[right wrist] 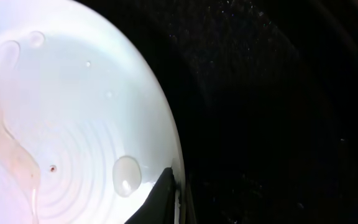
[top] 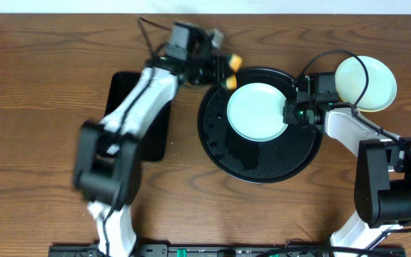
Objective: Clean dirty plates on tray and stack at the side
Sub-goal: 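Place the sponge in the black rectangular tray with the left gripper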
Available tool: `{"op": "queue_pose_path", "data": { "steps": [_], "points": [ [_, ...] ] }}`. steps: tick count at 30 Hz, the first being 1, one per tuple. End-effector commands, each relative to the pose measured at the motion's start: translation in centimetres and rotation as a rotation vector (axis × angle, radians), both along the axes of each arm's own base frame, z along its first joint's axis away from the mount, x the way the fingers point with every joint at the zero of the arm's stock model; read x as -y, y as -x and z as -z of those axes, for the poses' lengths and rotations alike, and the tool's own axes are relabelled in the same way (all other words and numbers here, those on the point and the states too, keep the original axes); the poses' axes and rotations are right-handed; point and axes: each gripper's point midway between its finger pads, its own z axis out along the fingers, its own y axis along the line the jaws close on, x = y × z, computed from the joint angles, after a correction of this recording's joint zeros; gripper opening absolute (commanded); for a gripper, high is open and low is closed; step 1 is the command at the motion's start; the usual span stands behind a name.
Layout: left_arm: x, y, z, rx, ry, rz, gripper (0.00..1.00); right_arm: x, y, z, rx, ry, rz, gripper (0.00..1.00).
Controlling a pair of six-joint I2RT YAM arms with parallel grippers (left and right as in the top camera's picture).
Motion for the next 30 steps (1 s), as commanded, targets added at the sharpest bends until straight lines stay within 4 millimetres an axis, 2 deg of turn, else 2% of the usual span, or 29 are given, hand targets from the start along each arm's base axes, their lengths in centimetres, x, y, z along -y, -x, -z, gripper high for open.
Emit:
{"op": "queue_pose_path", "data": {
  "steps": [1,4,5,6,7,12,13,16,18,21,22,23,24,27,30],
  "points": [
    [-3.6,-0.1,-4.2,0.133,-0.174,-0.139,0.07,-0.4,0.9,1.3,-0.041,0.006,-0.018,0.06],
    [-8.7,0.6,-3.0,0.096,-0.407,-0.289,0.07,-0.4,1.0,1.4,-0.042,0.006,-0.018,0.13],
    [-9.8,0.9,-2.4,0.078,-0.455,-0.308,0.07,-0.4,1.0,1.4,-0.042,0.006,-0.018,0.13],
    [-12.2,1.6,-1.2,0.035,-0.561,-0.339,0.08,-0.4,1.0,1.4,-0.042,0.006,-0.018,0.13],
    [-13.8,2.0,-0.3,-0.002,-0.619,-0.363,0.08,-0.4,1.0,1.4,-0.042,0.006,-0.018,0.14],
    [-19.2,3.2,2.9,-0.135,-0.737,-0.381,0.08,-0.4,1.0,1.4,-0.042,0.006,-0.018,0.14],
    [-21.2,3.3,4.0,-0.185,-0.747,-0.414,0.08,-0.4,1.0,1.4,-0.042,0.006,-0.018,0.14],
    [-24.0,3.5,6.0,-0.262,-0.760,-0.457,0.08,-0.4,1.0,1.4,-0.042,0.006,-0.018,0.15],
    [-25.4,4.1,8.7,-0.340,-0.779,-0.459,0.08,-0.4,1.0,1.4,-0.042,0.006,-0.018,0.15],
    [-25.7,5.0,12.1,-0.422,-0.808,-0.425,0.09,-0.4,1.0,1.4,-0.042,0.006,-0.018,0.22],
    [-25.8,5.1,13.1,-0.442,-0.816,-0.410,0.15,-0.4,1.0,1.4,-0.042,0.006,-0.018,0.25],
    [-25.8,5.3,14.1,-0.460,-0.824,-0.396,0.31,-0.4,1.0,1.4,-0.043,0.006,-0.018,0.27],
    [-25.8,5.4,14.9,-0.475,-0.829,-0.389,0.40,-0.4,1.0,1.4,-0.043,0.006,-0.018,0.28],
    [-25.8,5.7,16.6,-0.510,-0.838,-0.375,0.57,-0.4,1.0,1.4,-0.044,0.006,-0.018,0.27],
    [-25.8,5.8,17.1,-0.522,-0.841,-0.370,0.73,-0.4,1.0,1.4,-0.044,0.006,-0.018,0.22]
  ]
}}
